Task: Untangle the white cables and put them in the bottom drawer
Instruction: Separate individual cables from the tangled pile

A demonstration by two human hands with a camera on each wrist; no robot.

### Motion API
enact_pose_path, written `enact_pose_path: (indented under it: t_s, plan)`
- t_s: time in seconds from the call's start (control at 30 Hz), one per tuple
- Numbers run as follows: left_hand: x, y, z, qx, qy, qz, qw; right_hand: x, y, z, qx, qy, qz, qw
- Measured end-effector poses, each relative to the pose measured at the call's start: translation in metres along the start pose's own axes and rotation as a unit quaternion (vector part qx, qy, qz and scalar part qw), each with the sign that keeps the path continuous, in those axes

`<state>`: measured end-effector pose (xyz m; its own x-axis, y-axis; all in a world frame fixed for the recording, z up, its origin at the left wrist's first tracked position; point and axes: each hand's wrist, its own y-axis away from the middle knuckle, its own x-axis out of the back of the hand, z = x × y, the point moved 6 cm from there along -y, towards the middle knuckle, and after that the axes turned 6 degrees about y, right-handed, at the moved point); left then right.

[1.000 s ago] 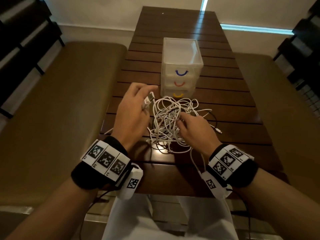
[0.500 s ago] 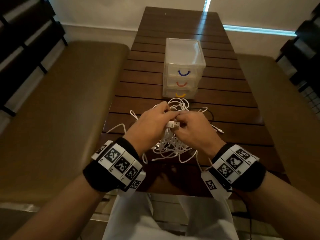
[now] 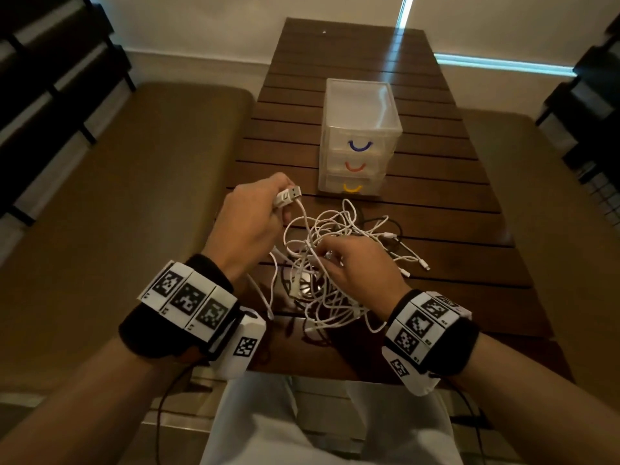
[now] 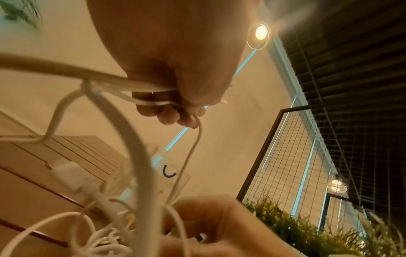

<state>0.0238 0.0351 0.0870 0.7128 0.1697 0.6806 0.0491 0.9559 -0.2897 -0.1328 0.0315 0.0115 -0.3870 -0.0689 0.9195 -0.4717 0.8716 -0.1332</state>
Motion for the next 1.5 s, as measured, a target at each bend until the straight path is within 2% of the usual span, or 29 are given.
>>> enact_pose_path:
  t_s: [0.13, 0.33, 0.4, 0.5, 0.7, 0.77, 0.83, 0.9, 0.97, 1.03, 1.1, 1.17, 1.2, 1.3, 1.4, 1.43, 1.5]
  plan:
    - [0.006, 0.001, 0.01, -0.046, 0.018, 0.032, 0.998, -0.002, -0.006, 0.004, -0.023, 0.03, -0.001, 0.999]
    - [0.045, -0.001, 0.006, -0.09, 0.013, 0.156, 0.984, 0.004, -0.015, 0.012, -0.027, 0.105, -0.03, 0.994]
    - [0.057, -0.004, 0.005, -0.113, 0.005, 0.183, 0.977, 0.004, -0.013, 0.016, -0.028, 0.102, -0.031, 0.994]
    - [0.072, -0.005, 0.0, -0.112, 0.012, 0.217, 0.97, 0.003, -0.012, 0.014, -0.018, 0.088, -0.046, 0.995]
    - [0.084, 0.004, -0.012, -0.122, -0.019, 0.245, 0.962, 0.013, -0.013, 0.012, 0.0, 0.098, -0.054, 0.994]
    - [0.085, 0.007, -0.021, -0.106, -0.032, 0.244, 0.963, 0.01, -0.011, 0.011, 0.005, 0.108, -0.064, 0.992]
    - [0.084, 0.005, -0.038, -0.089, -0.094, 0.206, 0.97, 0.006, -0.006, 0.014, 0.007, 0.136, -0.079, 0.988]
    - [0.078, 0.002, -0.062, -0.086, -0.197, 0.088, 0.973, 0.007, 0.0, 0.017, 0.011, 0.165, -0.084, 0.983]
    - [0.075, 0.008, -0.089, -0.081, -0.262, -0.034, 0.961, 0.008, 0.003, 0.014, 0.035, 0.171, -0.073, 0.982]
    - [0.077, 0.01, -0.109, -0.031, -0.284, -0.091, 0.954, 0.004, 0.002, 0.002, 0.06, 0.186, -0.073, 0.978]
    - [0.074, 0.01, -0.125, 0.06, -0.325, -0.122, 0.936, -0.005, -0.001, -0.005, 0.055, 0.184, -0.087, 0.977]
    - [0.059, 0.015, -0.125, 0.097, -0.344, -0.172, 0.918, -0.009, -0.004, -0.003, 0.032, 0.148, -0.082, 0.985]
    - [0.046, 0.018, -0.114, 0.093, -0.329, -0.186, 0.921, -0.009, -0.004, 0.0, 0.023, 0.127, -0.073, 0.989]
    - [0.0, 0.022, -0.058, 0.038, -0.209, -0.194, 0.958, -0.011, 0.003, -0.001, 0.024, 0.12, -0.075, 0.99]
    - [-0.053, 0.024, -0.006, -0.043, -0.169, -0.216, 0.961, -0.008, 0.009, -0.012, 0.052, 0.119, -0.057, 0.99]
    - [-0.062, 0.026, -0.002, -0.048, -0.16, -0.223, 0.96, -0.006, 0.011, -0.012, 0.054, 0.117, -0.054, 0.99]
    - [-0.054, 0.021, -0.014, -0.014, -0.138, -0.221, 0.965, -0.003, 0.016, -0.002, 0.05, 0.114, -0.068, 0.99]
